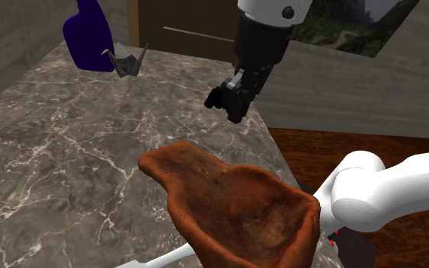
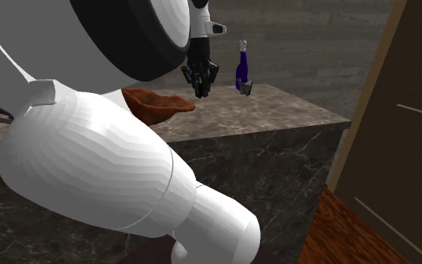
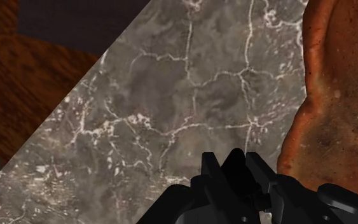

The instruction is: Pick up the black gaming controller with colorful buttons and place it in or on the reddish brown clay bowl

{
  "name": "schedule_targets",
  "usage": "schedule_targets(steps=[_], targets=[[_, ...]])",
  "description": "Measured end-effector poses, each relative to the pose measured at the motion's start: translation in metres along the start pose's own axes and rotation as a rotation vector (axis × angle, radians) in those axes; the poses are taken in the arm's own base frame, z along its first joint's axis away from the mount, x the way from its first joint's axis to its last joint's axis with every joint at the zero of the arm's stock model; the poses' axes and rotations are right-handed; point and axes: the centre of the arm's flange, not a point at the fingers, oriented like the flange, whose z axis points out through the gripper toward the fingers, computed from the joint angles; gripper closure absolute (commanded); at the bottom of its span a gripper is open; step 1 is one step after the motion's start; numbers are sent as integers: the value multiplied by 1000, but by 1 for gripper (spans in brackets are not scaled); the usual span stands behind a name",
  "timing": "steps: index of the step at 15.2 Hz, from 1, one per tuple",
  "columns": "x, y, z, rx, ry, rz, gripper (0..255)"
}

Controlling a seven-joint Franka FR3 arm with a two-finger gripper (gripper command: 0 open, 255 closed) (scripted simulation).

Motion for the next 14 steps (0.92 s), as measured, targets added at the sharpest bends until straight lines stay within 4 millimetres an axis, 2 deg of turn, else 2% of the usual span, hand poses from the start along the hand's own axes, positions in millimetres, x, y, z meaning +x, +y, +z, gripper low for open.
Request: schedule_targets(steps=[14], targets=[[0, 6, -73, 0, 0, 0, 255]])
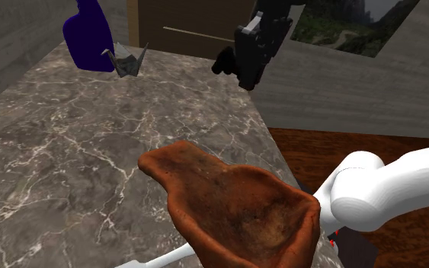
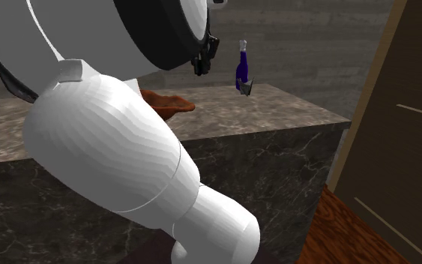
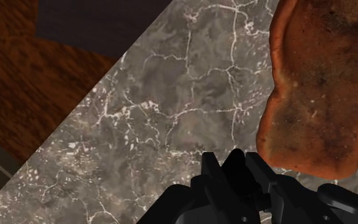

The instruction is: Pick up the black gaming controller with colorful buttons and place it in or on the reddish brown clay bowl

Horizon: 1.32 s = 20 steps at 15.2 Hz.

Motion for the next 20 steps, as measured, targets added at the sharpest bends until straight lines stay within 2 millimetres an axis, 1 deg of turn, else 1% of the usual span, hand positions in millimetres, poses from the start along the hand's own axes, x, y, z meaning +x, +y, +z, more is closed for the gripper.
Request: schedule_targets(steps=[2, 4, 5, 7, 10, 11, 14, 16, 18, 20], targets=[[-1, 1, -11, 0, 0, 0, 255], [-1, 1, -18, 0, 0, 0, 255], [-4, -3, -21, 0, -1, 0, 255], [-15, -20, -23, 0, -1, -1, 255], [-38, -51, -28, 0, 0, -1, 255], [-45, -62, -26, 0, 0, -1, 255], [-67, -97, -32, 0, 0, -2, 255], [-82, -118, -31, 0, 0, -1, 255], [-90, -130, -26, 0, 0, -1, 255], [-92, -132, -16, 0, 0, -1, 255]])
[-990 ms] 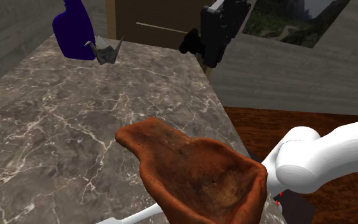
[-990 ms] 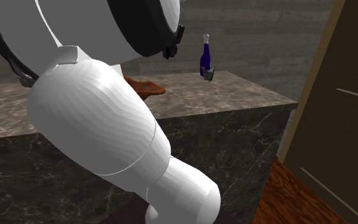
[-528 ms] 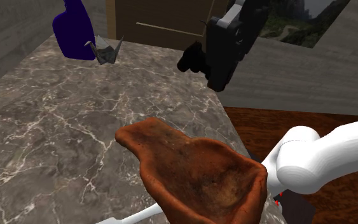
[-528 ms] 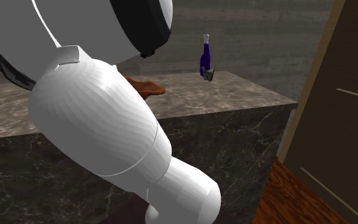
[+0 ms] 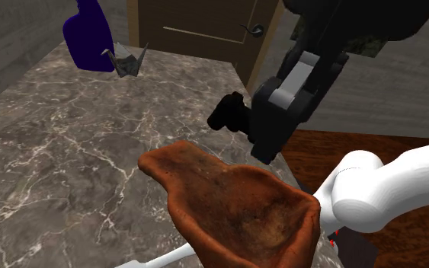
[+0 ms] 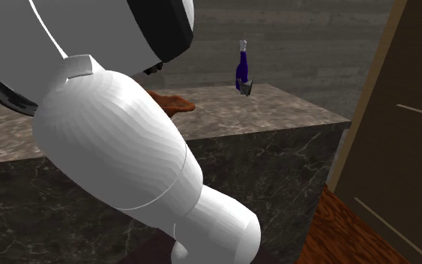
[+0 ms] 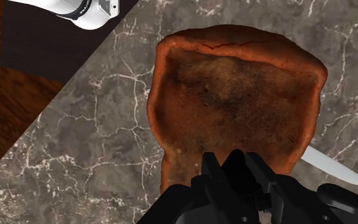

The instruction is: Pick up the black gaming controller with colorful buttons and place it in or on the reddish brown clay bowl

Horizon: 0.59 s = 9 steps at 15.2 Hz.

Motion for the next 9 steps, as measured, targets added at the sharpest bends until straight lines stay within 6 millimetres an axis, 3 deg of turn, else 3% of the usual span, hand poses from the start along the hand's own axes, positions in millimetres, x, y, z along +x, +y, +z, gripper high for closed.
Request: schedule_targets(steps=[9], targets=[[-1, -6, 47, 0, 0, 1, 255]])
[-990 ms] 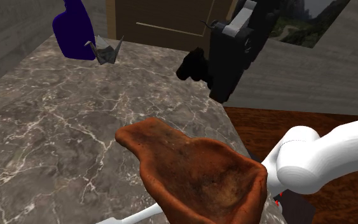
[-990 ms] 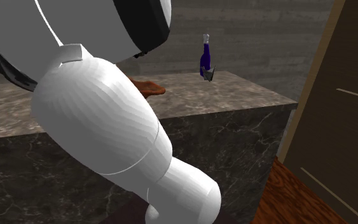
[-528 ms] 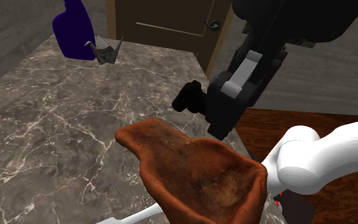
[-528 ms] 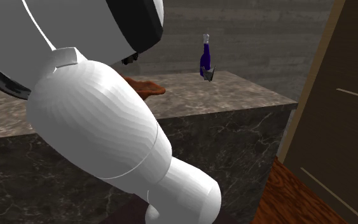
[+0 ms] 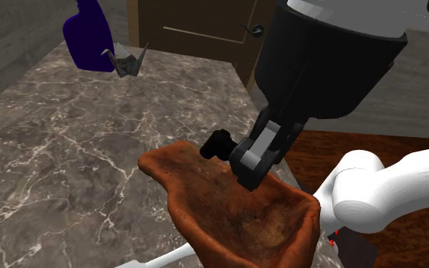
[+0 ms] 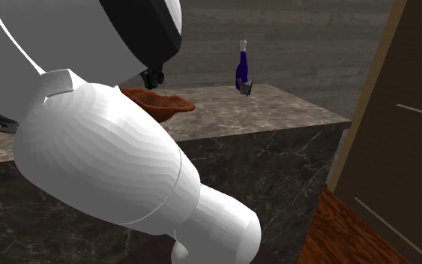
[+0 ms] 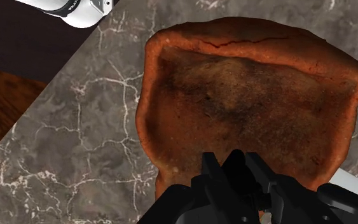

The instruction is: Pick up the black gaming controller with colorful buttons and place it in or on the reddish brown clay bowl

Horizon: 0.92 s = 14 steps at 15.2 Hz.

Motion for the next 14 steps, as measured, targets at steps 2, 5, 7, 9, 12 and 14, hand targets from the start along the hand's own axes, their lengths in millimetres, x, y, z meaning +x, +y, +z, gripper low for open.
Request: schedule_targets(steps=[2, 5, 7, 9, 12, 14], targets=[[0, -1, 4, 0, 0, 0, 255], [0, -1, 5, 0, 0, 0, 255], [0, -1, 5, 0, 0, 0, 255], [0, -1, 5, 0, 0, 0, 0], [0, -1, 5, 0, 0, 0, 0], [0, -1, 5, 0, 0, 0, 0]])
